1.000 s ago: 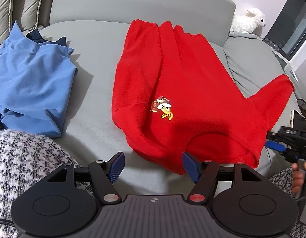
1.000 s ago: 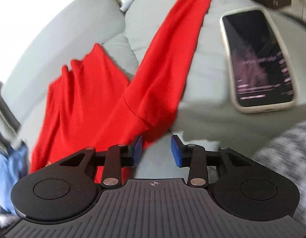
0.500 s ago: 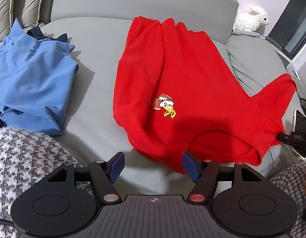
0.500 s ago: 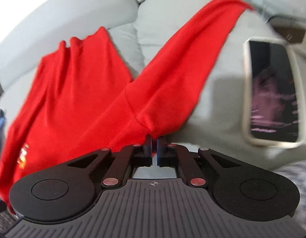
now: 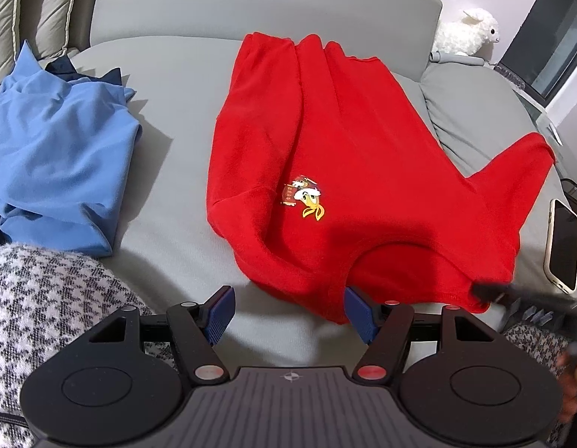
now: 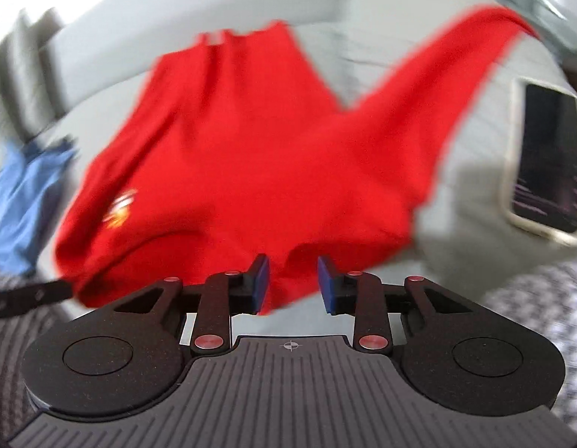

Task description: Fold clothes

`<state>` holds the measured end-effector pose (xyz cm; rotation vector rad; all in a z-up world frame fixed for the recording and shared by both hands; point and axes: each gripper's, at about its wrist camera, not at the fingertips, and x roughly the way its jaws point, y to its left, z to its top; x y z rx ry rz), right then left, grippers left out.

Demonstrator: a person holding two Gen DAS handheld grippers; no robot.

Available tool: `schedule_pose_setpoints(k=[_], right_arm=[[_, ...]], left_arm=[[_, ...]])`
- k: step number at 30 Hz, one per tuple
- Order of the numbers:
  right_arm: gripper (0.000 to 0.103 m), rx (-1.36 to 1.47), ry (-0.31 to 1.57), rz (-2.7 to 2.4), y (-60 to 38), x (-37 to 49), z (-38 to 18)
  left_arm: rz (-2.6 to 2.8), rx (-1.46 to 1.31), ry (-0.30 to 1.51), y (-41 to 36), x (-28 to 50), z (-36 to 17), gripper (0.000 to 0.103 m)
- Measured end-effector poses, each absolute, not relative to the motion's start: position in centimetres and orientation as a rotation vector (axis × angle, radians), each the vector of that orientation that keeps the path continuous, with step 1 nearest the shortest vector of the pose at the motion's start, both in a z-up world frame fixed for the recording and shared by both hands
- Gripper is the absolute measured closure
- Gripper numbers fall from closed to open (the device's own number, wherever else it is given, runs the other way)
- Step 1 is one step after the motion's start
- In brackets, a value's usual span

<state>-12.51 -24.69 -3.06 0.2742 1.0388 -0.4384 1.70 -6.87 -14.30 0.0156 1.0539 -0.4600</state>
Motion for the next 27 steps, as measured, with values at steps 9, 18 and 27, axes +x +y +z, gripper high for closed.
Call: schedule_pose_setpoints(k=[9,18,27], right_arm=[[0.069,0.305,1.108,-0.402,-24.9,-13.8,-1.9],[0.058,0.216,0.841,-0.224,-25.1,-10.5,2.0],[0.058,0.107,0.774,-0.103,-24.9,0.2,-0.3]], left_arm=[[-0.418,-0.029,0.987,-5.1,3.3,-11.9,0.039],[-0.415,0.043,0.792,-6.8,12.6,-8.5,0.044],[-0.558,0.01,0.684,-14.3,27.6,-12.3,0.08]])
